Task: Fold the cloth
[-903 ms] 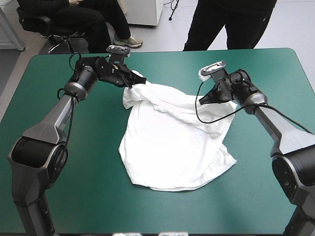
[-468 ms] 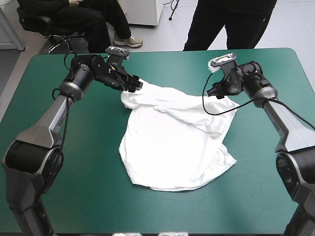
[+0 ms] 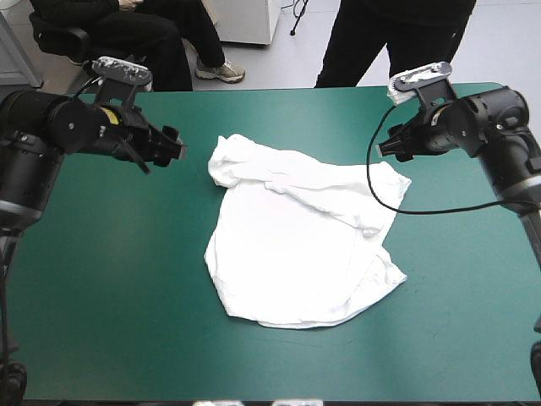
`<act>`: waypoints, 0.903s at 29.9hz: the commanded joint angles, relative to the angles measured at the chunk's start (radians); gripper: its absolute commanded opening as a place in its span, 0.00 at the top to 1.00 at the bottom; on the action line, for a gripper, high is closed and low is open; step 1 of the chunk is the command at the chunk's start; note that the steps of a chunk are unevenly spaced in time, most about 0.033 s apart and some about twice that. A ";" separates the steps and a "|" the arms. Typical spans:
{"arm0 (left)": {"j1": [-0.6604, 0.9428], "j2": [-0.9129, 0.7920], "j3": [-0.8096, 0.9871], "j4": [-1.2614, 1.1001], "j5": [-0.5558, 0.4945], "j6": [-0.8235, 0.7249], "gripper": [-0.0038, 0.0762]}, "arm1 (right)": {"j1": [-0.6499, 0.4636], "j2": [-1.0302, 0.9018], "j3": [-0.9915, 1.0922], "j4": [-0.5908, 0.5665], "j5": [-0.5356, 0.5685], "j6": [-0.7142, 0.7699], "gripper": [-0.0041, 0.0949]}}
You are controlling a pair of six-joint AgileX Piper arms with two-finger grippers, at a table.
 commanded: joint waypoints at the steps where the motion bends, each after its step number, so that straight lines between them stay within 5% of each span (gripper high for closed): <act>1: -0.001 -0.101 0.098 0.012 -0.005 -0.023 0.25 | -0.005 -0.123 0.000 0.031 0.011 -0.020 0.30; 12: -0.083 -0.128 0.485 0.027 -0.109 -0.033 0.25 | 0.001 -0.323 0.134 0.060 0.026 -0.034 0.30; 27: -0.092 0.162 0.540 -0.038 -0.199 -0.043 0.30 | 0.001 -0.340 0.156 0.071 0.040 -0.057 0.30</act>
